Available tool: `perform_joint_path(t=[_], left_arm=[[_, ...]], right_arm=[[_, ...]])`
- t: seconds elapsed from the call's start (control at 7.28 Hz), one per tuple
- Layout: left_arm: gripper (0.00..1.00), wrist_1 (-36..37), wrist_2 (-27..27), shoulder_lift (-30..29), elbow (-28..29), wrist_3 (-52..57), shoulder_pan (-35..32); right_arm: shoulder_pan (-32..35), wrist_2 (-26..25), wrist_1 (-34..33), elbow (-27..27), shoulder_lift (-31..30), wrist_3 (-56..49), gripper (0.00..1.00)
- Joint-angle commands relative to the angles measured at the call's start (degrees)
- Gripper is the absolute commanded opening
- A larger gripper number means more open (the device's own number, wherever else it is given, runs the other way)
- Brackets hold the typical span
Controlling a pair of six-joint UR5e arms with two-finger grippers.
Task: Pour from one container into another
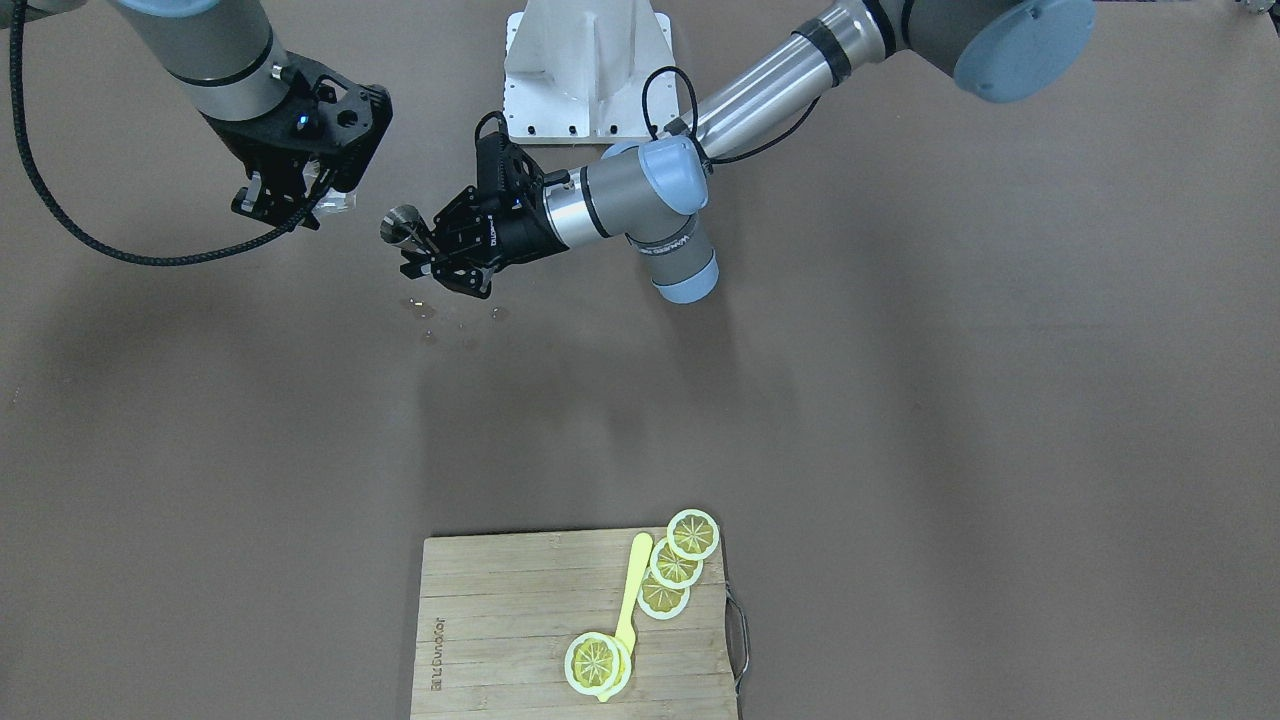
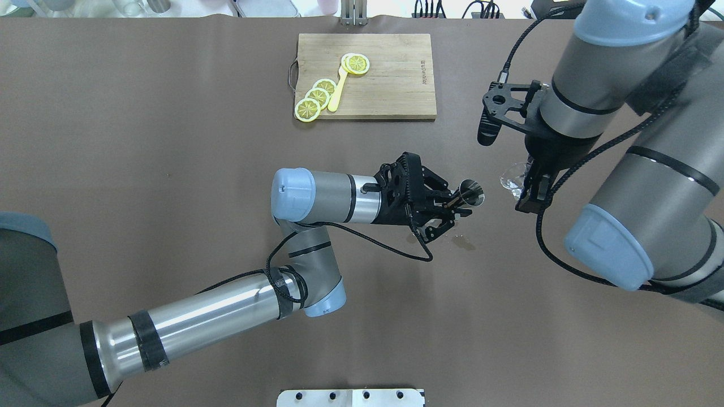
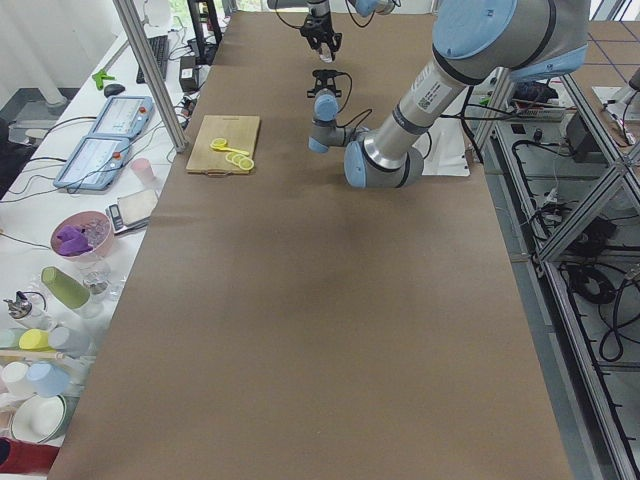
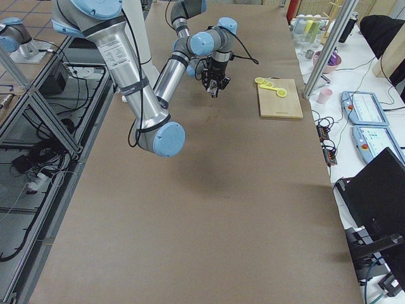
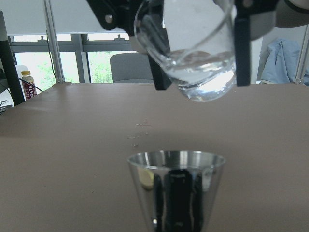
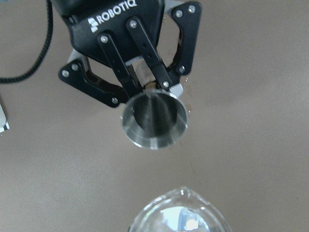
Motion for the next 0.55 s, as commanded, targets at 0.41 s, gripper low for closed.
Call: perform_joint_path(t=[0.41], left_arm=[[0.00,-0.16,1.67,2.76,-3.92,-0.44,-0.39]], right_arm=[[8.64,4.36,32.76,-0.96,-22.26,0.16,0.00]])
